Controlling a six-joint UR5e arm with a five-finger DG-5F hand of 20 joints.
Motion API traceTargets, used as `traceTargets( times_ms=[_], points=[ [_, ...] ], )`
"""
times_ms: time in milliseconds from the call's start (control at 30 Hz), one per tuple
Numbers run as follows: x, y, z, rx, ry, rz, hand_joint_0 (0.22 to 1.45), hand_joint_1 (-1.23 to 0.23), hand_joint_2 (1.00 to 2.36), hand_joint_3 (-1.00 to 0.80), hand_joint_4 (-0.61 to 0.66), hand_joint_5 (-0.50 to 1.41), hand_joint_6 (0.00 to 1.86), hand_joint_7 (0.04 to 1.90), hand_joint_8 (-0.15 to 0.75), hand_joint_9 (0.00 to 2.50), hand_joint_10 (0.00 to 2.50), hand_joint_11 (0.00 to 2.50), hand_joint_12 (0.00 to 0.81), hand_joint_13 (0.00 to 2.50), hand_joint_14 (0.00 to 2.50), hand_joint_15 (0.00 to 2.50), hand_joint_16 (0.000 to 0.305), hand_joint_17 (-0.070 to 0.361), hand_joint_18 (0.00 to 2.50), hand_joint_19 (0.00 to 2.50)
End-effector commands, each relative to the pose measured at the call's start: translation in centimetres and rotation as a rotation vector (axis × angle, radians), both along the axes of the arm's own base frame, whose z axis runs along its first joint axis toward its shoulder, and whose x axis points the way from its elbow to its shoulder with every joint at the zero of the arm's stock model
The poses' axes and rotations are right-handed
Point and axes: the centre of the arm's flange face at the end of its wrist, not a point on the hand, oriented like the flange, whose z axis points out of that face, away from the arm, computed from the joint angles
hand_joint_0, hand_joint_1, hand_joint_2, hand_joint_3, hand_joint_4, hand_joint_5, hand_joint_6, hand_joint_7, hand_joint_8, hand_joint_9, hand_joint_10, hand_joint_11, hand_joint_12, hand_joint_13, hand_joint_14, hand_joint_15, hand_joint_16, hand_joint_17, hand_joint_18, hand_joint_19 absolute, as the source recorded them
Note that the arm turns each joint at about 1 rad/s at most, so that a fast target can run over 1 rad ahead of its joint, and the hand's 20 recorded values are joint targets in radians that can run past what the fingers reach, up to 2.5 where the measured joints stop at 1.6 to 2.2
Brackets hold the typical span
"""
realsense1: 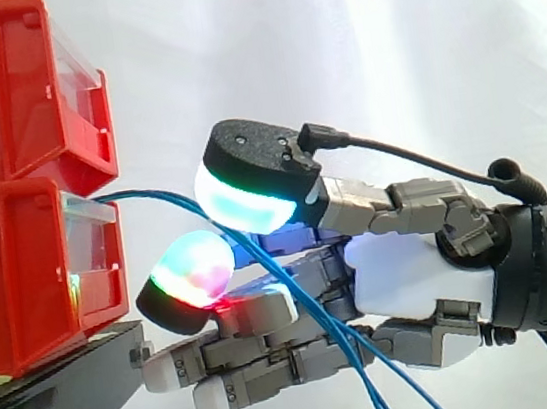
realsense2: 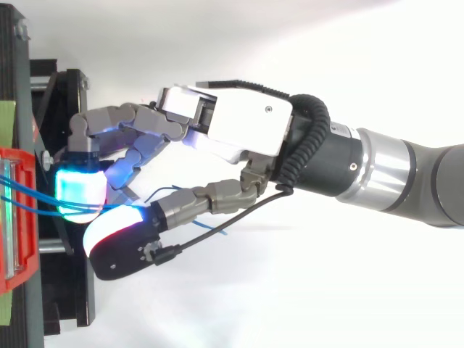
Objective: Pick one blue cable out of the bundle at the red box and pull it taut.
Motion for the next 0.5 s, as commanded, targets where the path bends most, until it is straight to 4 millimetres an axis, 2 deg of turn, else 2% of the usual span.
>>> traceTargets(
  times_ms=[0,100,233,467],
  points=[
    [0.06,0.22,0.13,-0.001,0.011,0.001,0.58,-0.74,1.02,-0.28,0.16,-0.13,0.69,1.21,0.335,0.95,0.11,1.66,0.434,0.54,0.01,0.29,0.060,0.135,0.50,0.31],
    [0.06,0.22,0.13,-0.001,0.011,0.001,0.58,-0.74,1.02,-0.24,0.17,-0.15,0.74,1.13,0.338,0.93,0.14,1.63,0.435,0.53,0.01,0.28,0.060,0.136,0.50,0.32],
    [0.10,0.24,0.32,0.001,0.007,0.003,0.58,-0.75,1.02,-0.21,0.17,-0.16,0.77,1.12,0.343,0.92,0.15,1.62,0.437,0.52,0.01,0.28,0.060,0.136,0.50,0.32],
    [0.26,0.30,1.05,0.006,-0.006,0.007,0.56,-0.71,1.01,-0.33,0.21,-0.15,0.75,1.05,0.344,0.91,0.14,1.62,0.440,0.52,0.01,0.29,0.061,0.138,0.50,0.34]
  ],
)
